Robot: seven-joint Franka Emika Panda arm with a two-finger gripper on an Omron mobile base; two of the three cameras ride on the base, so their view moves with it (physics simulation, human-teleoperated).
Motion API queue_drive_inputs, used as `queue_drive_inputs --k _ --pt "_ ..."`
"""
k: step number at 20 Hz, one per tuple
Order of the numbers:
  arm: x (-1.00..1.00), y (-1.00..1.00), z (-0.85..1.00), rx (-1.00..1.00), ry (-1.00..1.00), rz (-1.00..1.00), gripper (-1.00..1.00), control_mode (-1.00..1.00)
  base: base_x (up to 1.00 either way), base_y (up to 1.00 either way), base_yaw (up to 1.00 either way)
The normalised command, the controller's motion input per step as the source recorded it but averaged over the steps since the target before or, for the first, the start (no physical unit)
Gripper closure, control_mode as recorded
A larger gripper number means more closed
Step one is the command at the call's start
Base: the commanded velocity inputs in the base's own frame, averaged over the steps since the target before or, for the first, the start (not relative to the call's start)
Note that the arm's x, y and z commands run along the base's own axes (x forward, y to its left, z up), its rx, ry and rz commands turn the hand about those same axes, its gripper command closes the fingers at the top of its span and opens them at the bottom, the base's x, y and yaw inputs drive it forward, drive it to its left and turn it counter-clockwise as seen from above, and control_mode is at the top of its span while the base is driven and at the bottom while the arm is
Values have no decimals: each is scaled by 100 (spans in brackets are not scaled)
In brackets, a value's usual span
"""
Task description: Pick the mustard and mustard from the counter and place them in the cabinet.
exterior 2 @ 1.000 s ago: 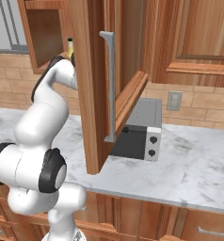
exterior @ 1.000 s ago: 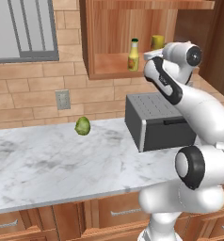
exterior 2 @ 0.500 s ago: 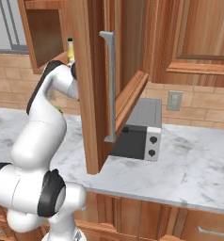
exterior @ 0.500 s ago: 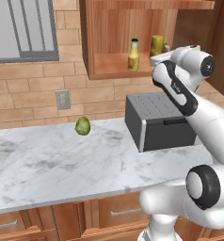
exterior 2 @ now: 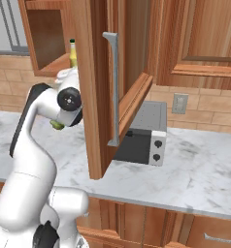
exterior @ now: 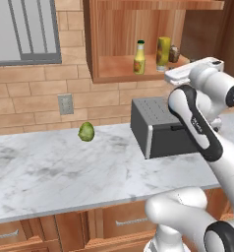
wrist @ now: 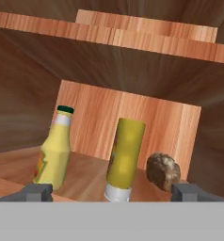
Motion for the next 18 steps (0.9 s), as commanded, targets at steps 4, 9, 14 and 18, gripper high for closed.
queue_drive_inputs --k 4,9,14,18 --pt "-96 50 2 0 -6 0 -100 -100 0 0 0" --pt "-80 51 -5 0 0 0 -100 -100 0 0 0" --pt "-66 39 -20 0 3 0 -100 -100 0 0 0" --pt "-63 26 -23 0 7 0 -100 -100 0 0 0"
